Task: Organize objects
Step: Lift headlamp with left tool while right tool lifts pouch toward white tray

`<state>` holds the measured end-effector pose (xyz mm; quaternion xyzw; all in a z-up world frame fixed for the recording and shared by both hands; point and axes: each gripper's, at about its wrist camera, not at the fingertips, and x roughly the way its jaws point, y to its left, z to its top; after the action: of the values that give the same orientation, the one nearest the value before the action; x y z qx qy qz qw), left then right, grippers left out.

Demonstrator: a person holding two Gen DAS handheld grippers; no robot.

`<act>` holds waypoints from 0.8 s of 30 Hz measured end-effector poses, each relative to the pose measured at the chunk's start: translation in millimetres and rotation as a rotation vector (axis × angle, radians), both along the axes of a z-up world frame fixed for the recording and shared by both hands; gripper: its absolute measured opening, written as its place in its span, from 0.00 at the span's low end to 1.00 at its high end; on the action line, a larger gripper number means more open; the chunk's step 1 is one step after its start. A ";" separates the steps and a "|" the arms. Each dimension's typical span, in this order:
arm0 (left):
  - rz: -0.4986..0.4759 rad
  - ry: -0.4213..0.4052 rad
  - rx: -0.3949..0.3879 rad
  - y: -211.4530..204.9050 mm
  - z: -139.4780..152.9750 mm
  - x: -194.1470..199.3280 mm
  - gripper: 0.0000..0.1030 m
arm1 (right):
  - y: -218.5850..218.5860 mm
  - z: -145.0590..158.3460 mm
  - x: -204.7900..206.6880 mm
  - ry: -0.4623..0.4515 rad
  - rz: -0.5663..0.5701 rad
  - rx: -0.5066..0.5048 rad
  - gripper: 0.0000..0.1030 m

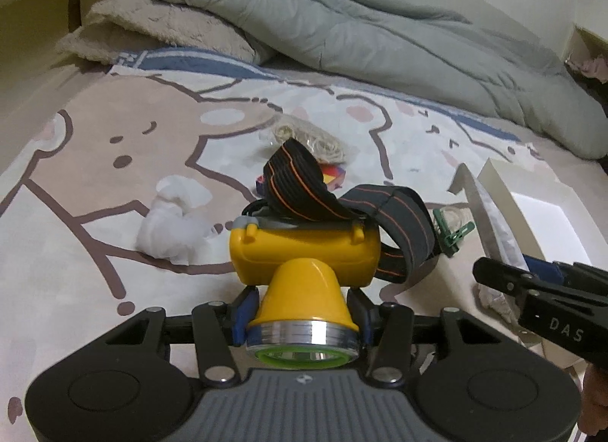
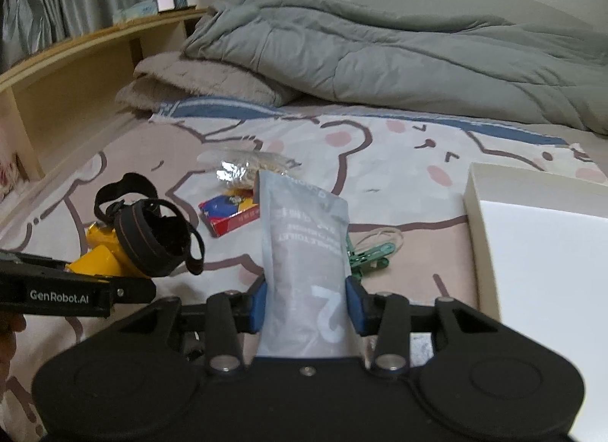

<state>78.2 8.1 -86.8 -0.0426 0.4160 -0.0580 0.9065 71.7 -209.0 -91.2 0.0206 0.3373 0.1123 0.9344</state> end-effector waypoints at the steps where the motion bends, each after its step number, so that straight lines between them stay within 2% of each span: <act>1: 0.002 -0.008 0.000 0.1 2.2 -2.3 0.50 | -1.1 2.2 -2.6 -0.006 -0.010 0.004 0.42; 6: -0.005 -0.049 0.010 -1.3 11.6 -15.5 0.50 | -4.3 12.0 -14.2 -0.032 -0.030 0.013 0.42; 16: -0.016 -0.065 0.008 -4.7 18.6 -34.0 0.50 | -0.5 19.9 -39.9 -0.059 -0.060 0.048 0.42; 24: -0.035 -0.071 0.006 -10.5 24.9 -56.4 0.50 | 2.1 19.9 -68.6 -0.064 -0.073 0.013 0.42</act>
<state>21.8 -2.4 -62.0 -0.0304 0.3845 -0.0742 0.9196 3.0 -206.8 -71.3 0.0355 0.3056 0.0808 0.9481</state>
